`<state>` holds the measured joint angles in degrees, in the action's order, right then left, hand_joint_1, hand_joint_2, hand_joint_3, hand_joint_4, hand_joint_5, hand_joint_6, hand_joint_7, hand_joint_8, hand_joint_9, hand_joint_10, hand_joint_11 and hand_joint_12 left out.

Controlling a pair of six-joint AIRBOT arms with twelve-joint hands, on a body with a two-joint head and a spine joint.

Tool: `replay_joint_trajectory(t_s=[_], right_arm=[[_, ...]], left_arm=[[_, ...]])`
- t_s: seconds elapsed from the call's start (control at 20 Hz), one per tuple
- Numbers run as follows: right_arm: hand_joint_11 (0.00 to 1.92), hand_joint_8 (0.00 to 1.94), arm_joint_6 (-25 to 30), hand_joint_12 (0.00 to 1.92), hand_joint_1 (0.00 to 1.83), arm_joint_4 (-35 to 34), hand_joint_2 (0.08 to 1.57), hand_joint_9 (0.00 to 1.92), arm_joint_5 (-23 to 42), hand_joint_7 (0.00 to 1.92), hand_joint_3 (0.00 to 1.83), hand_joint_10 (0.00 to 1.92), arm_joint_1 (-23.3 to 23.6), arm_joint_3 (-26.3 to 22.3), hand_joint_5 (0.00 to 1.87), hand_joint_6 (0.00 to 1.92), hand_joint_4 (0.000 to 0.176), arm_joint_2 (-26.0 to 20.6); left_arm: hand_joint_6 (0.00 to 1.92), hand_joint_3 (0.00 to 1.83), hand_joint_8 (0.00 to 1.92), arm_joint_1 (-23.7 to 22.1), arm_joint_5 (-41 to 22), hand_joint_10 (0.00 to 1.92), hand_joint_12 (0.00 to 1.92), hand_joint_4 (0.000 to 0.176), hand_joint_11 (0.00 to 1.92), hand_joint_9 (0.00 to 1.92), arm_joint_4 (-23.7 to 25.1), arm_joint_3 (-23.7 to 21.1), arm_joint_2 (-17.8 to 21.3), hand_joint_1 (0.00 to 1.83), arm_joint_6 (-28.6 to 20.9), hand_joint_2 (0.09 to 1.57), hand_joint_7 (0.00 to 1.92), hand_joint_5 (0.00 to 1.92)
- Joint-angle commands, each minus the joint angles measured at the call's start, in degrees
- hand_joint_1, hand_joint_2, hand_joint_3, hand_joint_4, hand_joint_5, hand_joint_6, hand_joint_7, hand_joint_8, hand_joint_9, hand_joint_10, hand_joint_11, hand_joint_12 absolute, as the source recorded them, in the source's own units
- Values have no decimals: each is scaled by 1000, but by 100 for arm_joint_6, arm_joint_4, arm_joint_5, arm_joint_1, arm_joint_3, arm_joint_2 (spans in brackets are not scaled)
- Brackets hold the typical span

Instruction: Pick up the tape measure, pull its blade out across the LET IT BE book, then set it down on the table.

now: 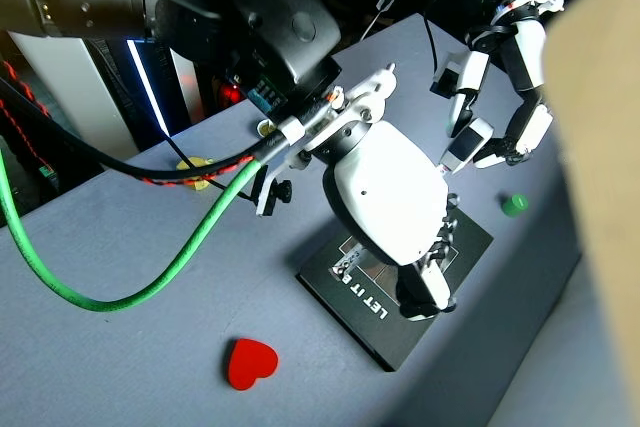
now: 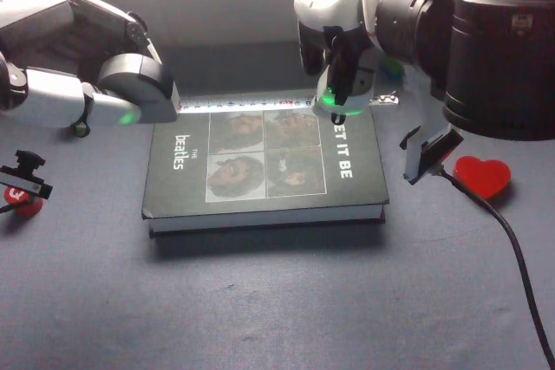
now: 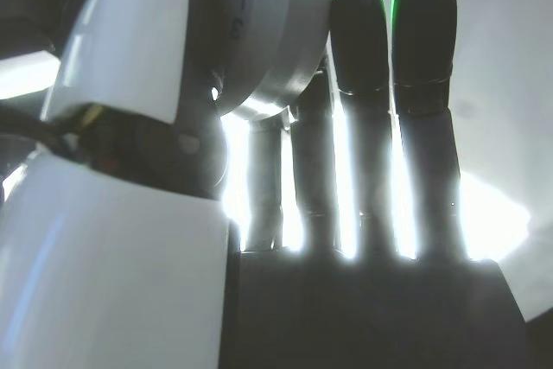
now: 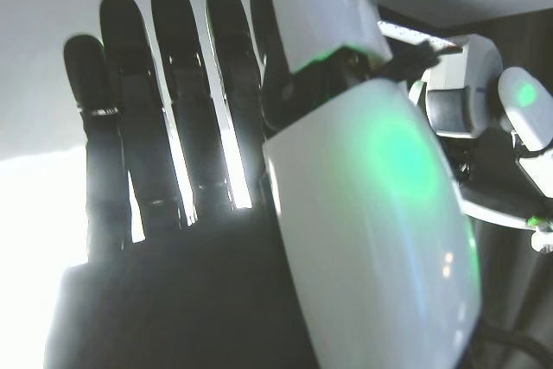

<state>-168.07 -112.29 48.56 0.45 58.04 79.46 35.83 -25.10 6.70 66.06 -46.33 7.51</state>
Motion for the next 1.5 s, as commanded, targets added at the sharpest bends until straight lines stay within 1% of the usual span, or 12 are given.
replay_joint_trajectory(t_s=[0.0,0.3,0.45,0.65,0.9,1.1,1.15,1.35,1.45], right_arm=[[325,11,-1,993,1015,391,1094,784,-73,851,0,12,68,-13,796,13,0,-32],[333,9,-1,996,1011,389,1095,788,-51,854,1,12,53,-28,803,11,0,-32],[331,7,-26,996,1012,371,1095,789,-38,852,0,11,42,-63,795,6,0,-46],[330,5,-104,996,1015,163,1099,789,-38,850,2,10,61,-76,792,4,0,-59],[334,6,-83,999,1015,173,1099,790,-60,855,1,9,47,-78,801,7,0,-58],[336,5,-71,1003,1016,216,1100,795,-62,855,1,10,39,-77,802,6,0,-59],[336,5,-71,1004,1015,216,1101,797,-63,856,2,11,36,-77,801,5,0,-59],[338,6,-68,1006,1010,218,1101,807,-64,860,1,14,34,-77,801,4,0,-59],[337,6,-66,1005,1009,218,1102,808,-65,861,1,13,35,-78,806,6,0,-59]], left_arm=[[1020,0,1038,-52,-682,1344,1199,0,824,864,-131,37,-23,1370,-76,1142,966,832],[1032,0,1037,-37,-699,1346,1224,0,779,858,-128,42,-30,1369,-76,1143,972,821],[1039,0,1037,-43,-705,1348,1248,0,825,854,-129,38,-32,1369,-76,1144,973,818],[1027,0,1028,-40,-705,1341,1170,0,836,870,-130,38,-32,1370,-80,1140,969,833],[1022,0,1037,-43,-705,1322,1155,0,821,872,-131,43,-38,1371,-91,1138,970,839],[1026,0,1055,-43,-706,1256,1074,0,820,885,-131,48,-39,1372,-99,1132,977,846],[1022,0,1050,-45,-711,1263,1072,0,833,888,-131,48,-39,1372,-100,1132,975,846],[1014,0,1036,-25,-718,1303,1121,0,859,893,-131,48,-39,1372,-106,1135,962,844],[1014,0,1036,-13,-718,1313,1176,0,847,892,-131,49,-40,1372,-110,1137,959,841]])
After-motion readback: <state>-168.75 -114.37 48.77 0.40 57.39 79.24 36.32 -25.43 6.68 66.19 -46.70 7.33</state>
